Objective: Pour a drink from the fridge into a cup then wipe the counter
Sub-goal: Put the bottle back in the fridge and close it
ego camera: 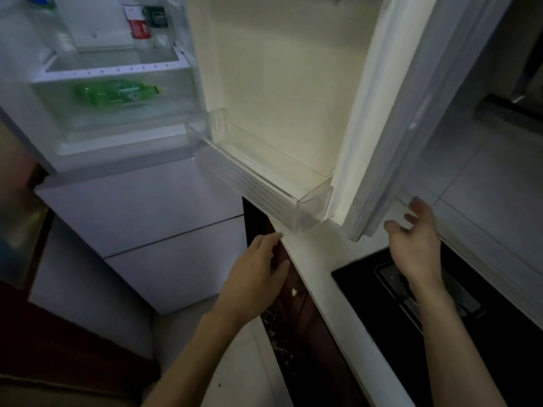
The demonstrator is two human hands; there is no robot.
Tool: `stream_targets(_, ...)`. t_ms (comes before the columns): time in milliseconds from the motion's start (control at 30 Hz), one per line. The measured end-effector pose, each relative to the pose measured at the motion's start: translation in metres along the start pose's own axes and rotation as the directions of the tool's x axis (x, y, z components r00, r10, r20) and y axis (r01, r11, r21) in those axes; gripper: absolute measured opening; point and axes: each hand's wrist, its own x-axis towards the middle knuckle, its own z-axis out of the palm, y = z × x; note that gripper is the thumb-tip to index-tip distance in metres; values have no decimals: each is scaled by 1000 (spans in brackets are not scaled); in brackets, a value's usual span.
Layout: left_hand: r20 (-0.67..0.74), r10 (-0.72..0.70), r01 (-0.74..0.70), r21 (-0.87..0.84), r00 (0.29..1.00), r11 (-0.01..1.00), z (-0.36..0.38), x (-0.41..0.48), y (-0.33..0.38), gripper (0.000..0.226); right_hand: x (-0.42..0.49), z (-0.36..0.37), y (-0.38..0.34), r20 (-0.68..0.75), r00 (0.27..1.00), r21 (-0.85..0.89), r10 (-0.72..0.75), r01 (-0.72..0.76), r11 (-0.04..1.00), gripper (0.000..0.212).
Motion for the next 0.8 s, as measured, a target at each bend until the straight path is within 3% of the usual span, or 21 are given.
stream_targets(100, 7, 23, -22, -30, 1000, 999, -2, 0, 14, 54, 4, 7, -13, 83, 993, 123, -88, 78, 989, 68)
stream_targets(233, -4, -6, 6, -117, 1000, 993, -9, -4, 23, 57, 6, 21, -10, 9, 997, 210, -81, 78, 975, 70)
stream_targets(467, 11, -148, 143, -356, 989, 923, -20, -24, 27, 43, -11, 28, -6, -180, 979, 273, -96, 144, 951, 24)
stream_targets(633, -33, -179, 141, -482, 983, 865, -27, -40, 34, 39, -23, 40, -29, 75, 987, 247, -144, 122, 961, 28)
stream_targets(800, -232, -252, 127, -449, 939, 885, -40, -61, 22, 32, -43, 74, -57, 348, 897, 260, -272, 187, 947, 35)
